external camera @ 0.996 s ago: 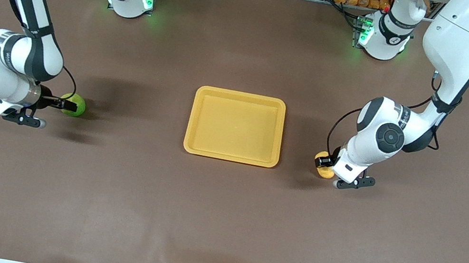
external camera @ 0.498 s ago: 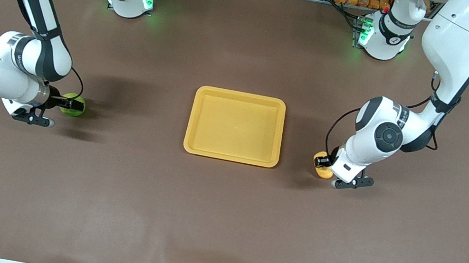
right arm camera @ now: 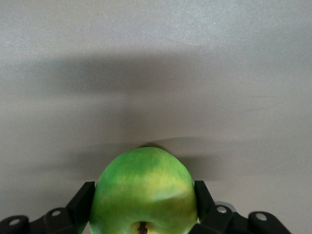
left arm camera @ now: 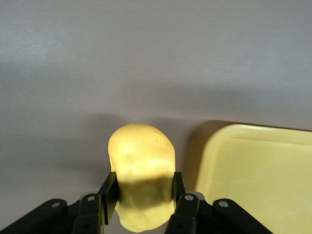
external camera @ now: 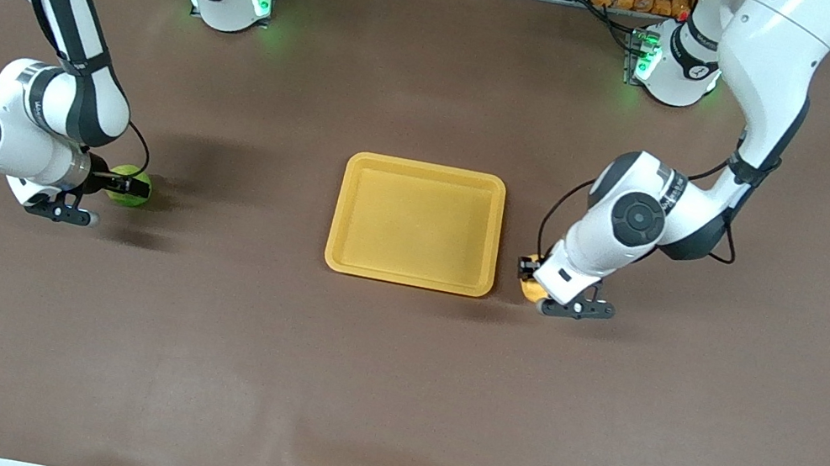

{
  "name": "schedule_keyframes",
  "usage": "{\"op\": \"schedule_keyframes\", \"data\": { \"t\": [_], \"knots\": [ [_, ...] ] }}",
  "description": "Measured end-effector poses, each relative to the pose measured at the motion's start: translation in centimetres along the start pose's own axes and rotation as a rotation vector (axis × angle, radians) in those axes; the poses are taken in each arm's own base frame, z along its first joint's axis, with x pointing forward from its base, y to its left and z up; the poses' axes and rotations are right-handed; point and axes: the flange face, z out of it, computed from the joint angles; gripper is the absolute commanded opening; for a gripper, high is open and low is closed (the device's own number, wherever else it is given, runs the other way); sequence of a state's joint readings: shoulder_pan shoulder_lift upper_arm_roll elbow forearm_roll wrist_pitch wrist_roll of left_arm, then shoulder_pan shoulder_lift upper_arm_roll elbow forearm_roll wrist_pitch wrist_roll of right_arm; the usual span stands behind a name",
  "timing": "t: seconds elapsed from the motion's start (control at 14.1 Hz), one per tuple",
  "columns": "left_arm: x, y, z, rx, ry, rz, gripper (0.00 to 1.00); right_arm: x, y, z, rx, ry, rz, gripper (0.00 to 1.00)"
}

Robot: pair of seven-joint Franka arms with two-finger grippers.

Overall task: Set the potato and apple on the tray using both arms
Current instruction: 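Carry the potato with the left gripper onto the yellow tray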

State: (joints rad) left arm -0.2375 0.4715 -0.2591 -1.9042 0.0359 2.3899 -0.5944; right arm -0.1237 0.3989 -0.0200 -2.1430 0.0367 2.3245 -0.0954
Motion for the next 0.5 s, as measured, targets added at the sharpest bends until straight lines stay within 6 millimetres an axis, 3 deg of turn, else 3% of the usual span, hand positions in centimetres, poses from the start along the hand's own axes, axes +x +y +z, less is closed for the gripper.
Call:
{"op": "schedule_keyframes", "data": {
  "t": [0.28, 0.5],
  "knots": [
    [-1.6, 4.7, -1.6, 0.003, 0.005, 0.082, 0.12, 0.0, -0.2, -0.2, 0.002, -0.018, -0.007, 0.00],
    [-3.6, 7.6, -1.4, 0.027, 0.023, 0.167, 0.13, 0.7, -0.3, -2.5, 0.009, -0.065, -0.018, 0.00]
  ]
}}
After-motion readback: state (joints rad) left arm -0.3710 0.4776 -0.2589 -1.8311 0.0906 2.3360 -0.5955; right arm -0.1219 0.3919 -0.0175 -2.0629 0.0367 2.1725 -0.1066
